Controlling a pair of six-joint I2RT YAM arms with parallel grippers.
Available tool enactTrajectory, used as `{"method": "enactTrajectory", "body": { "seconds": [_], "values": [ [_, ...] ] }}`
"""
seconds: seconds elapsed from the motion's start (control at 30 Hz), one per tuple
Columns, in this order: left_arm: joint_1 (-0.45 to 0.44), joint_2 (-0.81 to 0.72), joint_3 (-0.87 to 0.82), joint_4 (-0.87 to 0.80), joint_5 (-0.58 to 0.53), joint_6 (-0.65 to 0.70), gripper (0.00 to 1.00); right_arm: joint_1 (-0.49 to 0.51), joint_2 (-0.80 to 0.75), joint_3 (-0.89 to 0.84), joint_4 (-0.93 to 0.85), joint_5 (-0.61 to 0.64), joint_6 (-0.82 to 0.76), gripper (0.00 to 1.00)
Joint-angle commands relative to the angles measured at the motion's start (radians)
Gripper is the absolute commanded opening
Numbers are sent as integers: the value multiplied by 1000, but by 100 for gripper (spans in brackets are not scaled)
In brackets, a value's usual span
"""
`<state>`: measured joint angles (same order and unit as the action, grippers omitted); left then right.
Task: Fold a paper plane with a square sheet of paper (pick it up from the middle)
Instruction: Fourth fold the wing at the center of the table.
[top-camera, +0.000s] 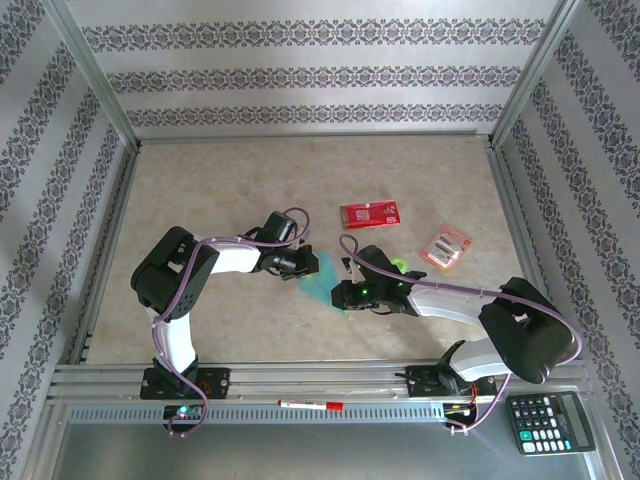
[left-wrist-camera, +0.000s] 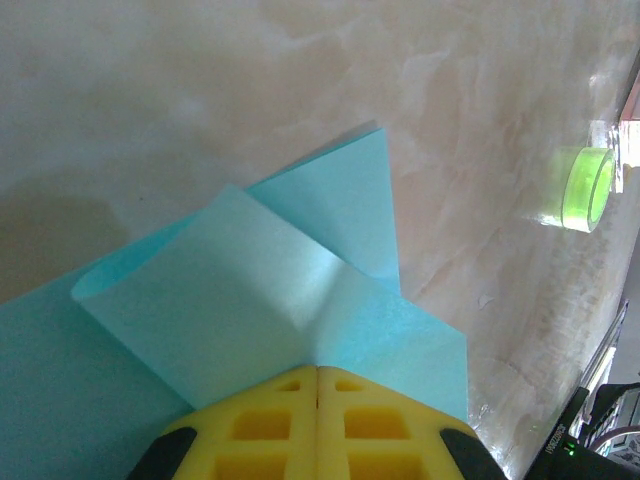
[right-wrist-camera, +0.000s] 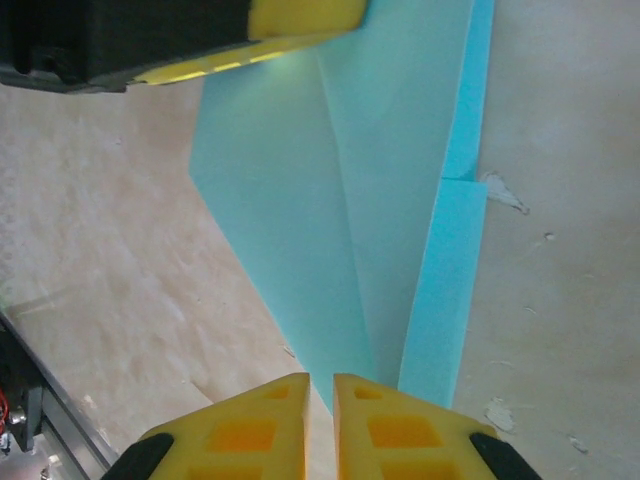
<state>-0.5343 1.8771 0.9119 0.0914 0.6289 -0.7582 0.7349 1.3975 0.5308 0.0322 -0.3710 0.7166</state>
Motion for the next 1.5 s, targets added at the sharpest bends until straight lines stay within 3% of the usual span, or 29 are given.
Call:
{"method": "enactTrajectory", "body": {
  "seconds": [0.0,1.1,1.47],
  "values": [
    [9,53,-15,-78,-32,33,4,-7,13,12,-14,24,-22,14],
    [12,51,-17,-91,-34,39,3,-9,93,1,-8,22,-45,12],
    [15,51,-18,-94,-37,43,4,-14,46,11,-48,16,-55,12]
  ]
}}
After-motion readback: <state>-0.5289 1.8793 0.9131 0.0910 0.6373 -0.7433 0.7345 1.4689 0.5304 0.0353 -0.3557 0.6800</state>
